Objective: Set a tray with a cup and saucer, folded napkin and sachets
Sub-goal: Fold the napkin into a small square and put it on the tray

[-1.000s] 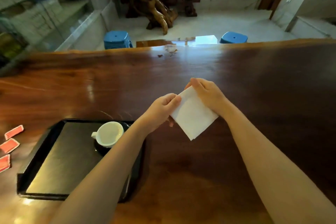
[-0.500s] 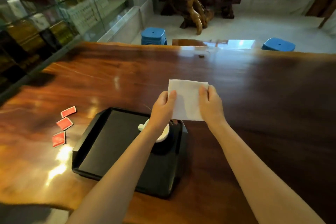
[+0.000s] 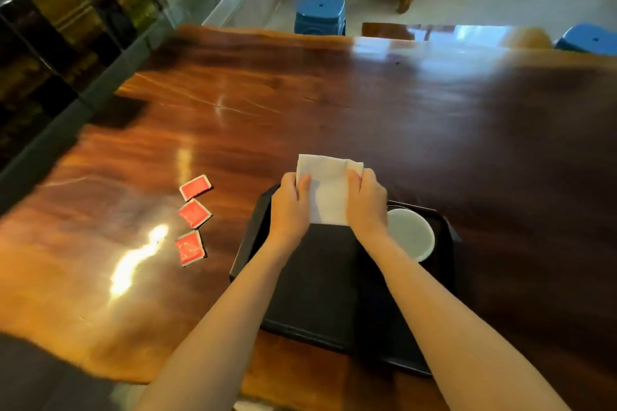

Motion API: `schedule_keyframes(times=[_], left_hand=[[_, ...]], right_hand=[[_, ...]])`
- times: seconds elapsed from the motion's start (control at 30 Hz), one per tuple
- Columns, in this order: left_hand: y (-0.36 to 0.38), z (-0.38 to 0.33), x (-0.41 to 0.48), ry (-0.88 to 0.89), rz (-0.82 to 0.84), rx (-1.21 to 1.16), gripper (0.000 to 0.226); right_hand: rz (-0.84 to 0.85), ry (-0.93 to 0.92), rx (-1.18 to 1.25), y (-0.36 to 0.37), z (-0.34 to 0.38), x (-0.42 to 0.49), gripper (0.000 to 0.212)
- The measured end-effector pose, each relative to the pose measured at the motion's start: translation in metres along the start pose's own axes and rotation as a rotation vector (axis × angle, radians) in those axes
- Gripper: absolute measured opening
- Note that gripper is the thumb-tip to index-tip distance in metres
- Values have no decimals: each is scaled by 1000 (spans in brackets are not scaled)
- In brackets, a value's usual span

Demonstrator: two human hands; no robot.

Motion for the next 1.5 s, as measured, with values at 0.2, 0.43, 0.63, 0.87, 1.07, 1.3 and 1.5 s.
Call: schedule_keyframes(times=[0.2, 0.43, 0.63, 0.87, 1.07, 1.3, 1.5], left_hand=[[19, 65, 22, -199, 201, 67, 29], [29, 114, 27, -422, 326, 65, 29], [34, 104, 22, -216, 346, 250, 32], [35, 108, 16, -197, 237, 498, 35], [40, 119, 6, -308, 237, 488, 44], [39, 112, 5, -316, 241, 494, 50], [31, 98, 2, -315, 293, 595, 57]], right_hand=[[13, 201, -54, 47, -51, -9, 31], [133, 356, -36, 85, -89, -26, 36], [138, 319, -120, 92, -88, -45, 59], [86, 345, -56, 91, -103, -55, 25], [154, 258, -172, 85, -97, -53, 49], [370, 265, -284, 81, -88, -54, 63], [570, 241, -422, 76, -72, -62, 80]])
Point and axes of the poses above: each hand's wrist, its own x-axis towards the middle knuckle, its own y-axis out of the palm, z = x × y, the point moved 7 cm from there along x, towards the middle knuckle, and after that the axes turned 8 degrees about -y, right-handed, at the moved point
